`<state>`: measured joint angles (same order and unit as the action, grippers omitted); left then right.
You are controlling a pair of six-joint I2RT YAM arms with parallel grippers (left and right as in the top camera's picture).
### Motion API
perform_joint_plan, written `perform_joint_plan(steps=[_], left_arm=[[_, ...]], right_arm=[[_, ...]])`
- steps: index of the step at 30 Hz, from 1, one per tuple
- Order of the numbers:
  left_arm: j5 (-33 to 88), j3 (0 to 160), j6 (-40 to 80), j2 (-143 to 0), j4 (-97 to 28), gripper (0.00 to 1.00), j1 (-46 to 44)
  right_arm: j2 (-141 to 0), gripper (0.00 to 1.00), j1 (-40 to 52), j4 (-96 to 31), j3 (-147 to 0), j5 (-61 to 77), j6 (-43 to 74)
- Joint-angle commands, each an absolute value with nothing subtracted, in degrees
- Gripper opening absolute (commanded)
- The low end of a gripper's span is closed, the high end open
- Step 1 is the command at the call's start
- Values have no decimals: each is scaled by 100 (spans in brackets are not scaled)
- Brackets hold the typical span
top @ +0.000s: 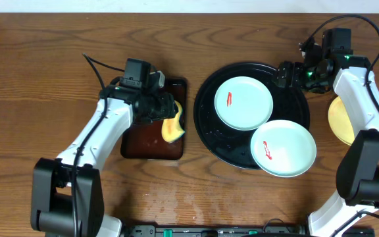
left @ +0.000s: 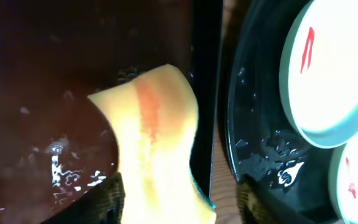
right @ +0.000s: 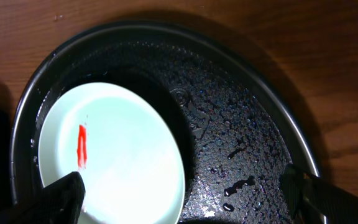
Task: Clean dirty plates on tray and stack at the side
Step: 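Rub the sponge back and forth in the water tray, left gripper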
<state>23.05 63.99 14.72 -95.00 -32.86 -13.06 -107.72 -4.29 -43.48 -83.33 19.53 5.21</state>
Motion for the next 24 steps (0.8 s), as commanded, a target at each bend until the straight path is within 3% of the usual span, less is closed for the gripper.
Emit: perform_joint_plan(steps=[1, 5, 24], left_arm=[[1564, 6322, 1402, -9435, -3312, 57, -1651], [792, 6305, 1601, -9435, -3354, 56, -1922], [851, 5902, 1922, -9435, -2926, 50, -2191]], right_arm=[[-10650, 99, -408, -4348, -8436, 1975, 510], [-10650, 99, -408, -4348, -8436, 1975, 510], [-10650, 99, -408, -4348, -8436, 1975, 510]])
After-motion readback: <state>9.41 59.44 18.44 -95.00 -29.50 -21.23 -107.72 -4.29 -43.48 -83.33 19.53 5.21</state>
